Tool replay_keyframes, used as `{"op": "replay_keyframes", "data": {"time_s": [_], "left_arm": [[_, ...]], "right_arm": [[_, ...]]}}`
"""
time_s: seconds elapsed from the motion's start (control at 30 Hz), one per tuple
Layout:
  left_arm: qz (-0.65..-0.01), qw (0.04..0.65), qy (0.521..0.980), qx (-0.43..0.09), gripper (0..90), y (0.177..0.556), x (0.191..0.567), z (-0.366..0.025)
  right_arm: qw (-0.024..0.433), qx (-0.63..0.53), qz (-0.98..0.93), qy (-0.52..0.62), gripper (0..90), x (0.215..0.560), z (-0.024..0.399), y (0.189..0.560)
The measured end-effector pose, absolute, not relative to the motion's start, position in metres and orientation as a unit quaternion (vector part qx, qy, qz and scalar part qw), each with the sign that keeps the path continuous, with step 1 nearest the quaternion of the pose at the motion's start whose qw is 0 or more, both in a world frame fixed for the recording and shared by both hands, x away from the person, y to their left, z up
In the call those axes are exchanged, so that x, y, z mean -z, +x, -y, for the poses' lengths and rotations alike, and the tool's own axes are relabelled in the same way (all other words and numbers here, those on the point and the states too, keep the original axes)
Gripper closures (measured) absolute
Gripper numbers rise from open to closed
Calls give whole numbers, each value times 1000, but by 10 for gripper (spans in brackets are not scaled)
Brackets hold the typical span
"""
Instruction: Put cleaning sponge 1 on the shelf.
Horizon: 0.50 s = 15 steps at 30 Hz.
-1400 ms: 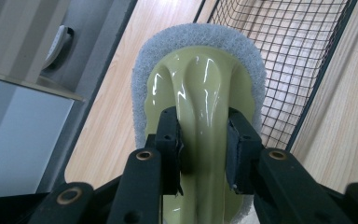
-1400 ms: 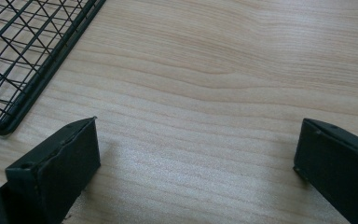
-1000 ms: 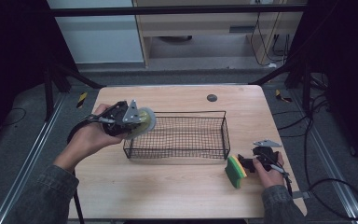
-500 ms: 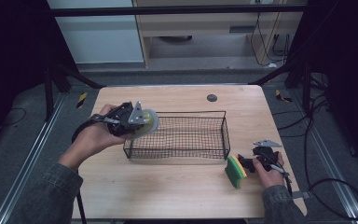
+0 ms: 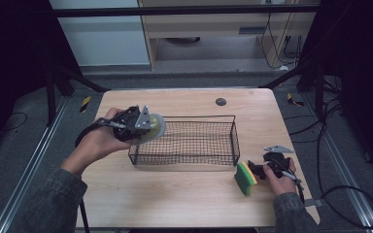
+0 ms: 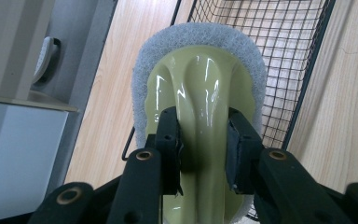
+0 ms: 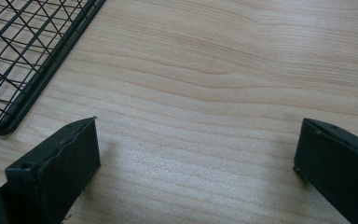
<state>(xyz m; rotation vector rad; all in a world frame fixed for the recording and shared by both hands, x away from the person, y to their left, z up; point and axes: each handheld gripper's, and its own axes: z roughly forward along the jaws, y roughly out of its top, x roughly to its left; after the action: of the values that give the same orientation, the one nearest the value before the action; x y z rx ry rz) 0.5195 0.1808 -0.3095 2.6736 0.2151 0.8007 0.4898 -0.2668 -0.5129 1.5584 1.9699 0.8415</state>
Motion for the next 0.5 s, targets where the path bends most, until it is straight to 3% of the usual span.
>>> {"op": "replay_keyframes", "data": {"time_s": [0.5], "left_arm": [[-67, 153, 949, -268, 696, 529, 322, -173]], "right_arm": [[245, -309, -721, 569, 4, 513, 267, 490]]}}
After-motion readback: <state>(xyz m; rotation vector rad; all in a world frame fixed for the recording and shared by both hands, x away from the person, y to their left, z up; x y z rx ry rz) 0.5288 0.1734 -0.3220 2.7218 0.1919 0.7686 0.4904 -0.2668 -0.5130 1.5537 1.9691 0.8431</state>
